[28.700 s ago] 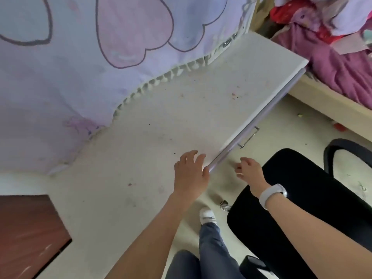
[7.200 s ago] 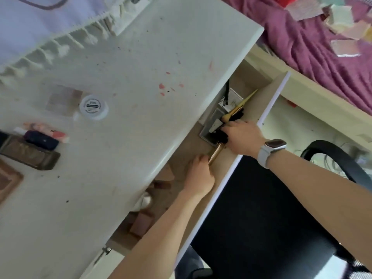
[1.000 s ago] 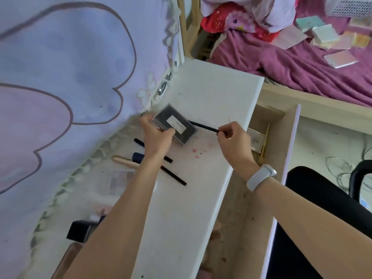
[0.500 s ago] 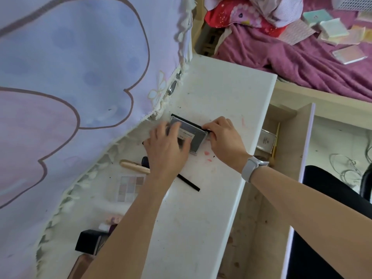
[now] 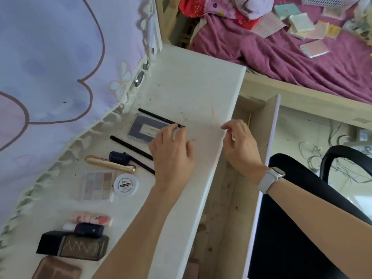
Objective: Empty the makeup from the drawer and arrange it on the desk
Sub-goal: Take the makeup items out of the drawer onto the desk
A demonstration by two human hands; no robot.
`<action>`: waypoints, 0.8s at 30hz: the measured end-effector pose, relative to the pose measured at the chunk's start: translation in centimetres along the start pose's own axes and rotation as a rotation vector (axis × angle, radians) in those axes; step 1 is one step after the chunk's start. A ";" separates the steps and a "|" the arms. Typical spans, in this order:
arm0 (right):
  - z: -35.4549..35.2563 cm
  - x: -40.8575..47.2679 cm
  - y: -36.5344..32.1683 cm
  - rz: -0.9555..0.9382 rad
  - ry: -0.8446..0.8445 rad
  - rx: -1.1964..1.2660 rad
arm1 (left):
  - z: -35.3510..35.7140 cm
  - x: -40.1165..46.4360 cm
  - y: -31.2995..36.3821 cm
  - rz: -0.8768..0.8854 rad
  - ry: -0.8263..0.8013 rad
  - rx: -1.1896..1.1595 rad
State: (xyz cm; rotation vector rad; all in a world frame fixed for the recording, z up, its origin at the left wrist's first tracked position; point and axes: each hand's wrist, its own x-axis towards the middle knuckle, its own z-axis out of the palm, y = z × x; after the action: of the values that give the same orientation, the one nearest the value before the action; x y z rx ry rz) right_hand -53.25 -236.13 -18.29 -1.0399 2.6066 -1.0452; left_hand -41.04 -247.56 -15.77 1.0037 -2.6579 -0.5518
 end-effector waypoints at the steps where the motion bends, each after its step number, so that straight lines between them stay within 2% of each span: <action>1: -0.9 0.1 1.8 0.044 -0.061 -0.116 | 0.7 -0.6 1.6 0.067 0.015 -0.043; 4: -3.2 1.5 6.5 0.092 -0.421 -0.576 | 3.6 -2.5 6.2 0.177 -0.065 -0.258; 6: -4.4 3.0 8.5 -0.051 -0.613 -0.815 | 6.0 -3.4 8.4 0.154 -0.163 -0.340; 9: -5.2 5.0 10.0 -0.222 -0.748 -1.001 | 10.1 -3.2 9.8 0.092 -0.317 -0.278; 12: -5.0 6.1 11.4 -0.283 -0.728 -1.054 | 14.6 -1.5 9.5 0.057 -0.425 -0.129; 19: -4.0 5.0 12.2 -0.274 -0.715 -0.986 | 19.9 2.5 9.7 0.110 -0.503 0.255; 22: -4.4 4.8 12.7 -0.291 -0.700 -0.952 | 19.9 1.3 10.1 0.075 -0.465 0.298; 24: -4.4 5.0 12.7 -0.295 -0.695 -0.947 | 19.4 -0.3 9.8 0.073 -0.337 0.294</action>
State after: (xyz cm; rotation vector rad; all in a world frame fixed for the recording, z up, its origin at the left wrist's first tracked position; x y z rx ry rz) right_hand -65.59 -230.37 -22.69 -1.5921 2.2992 0.5866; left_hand -53.40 -235.59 -29.02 0.9536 -3.1324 -0.3463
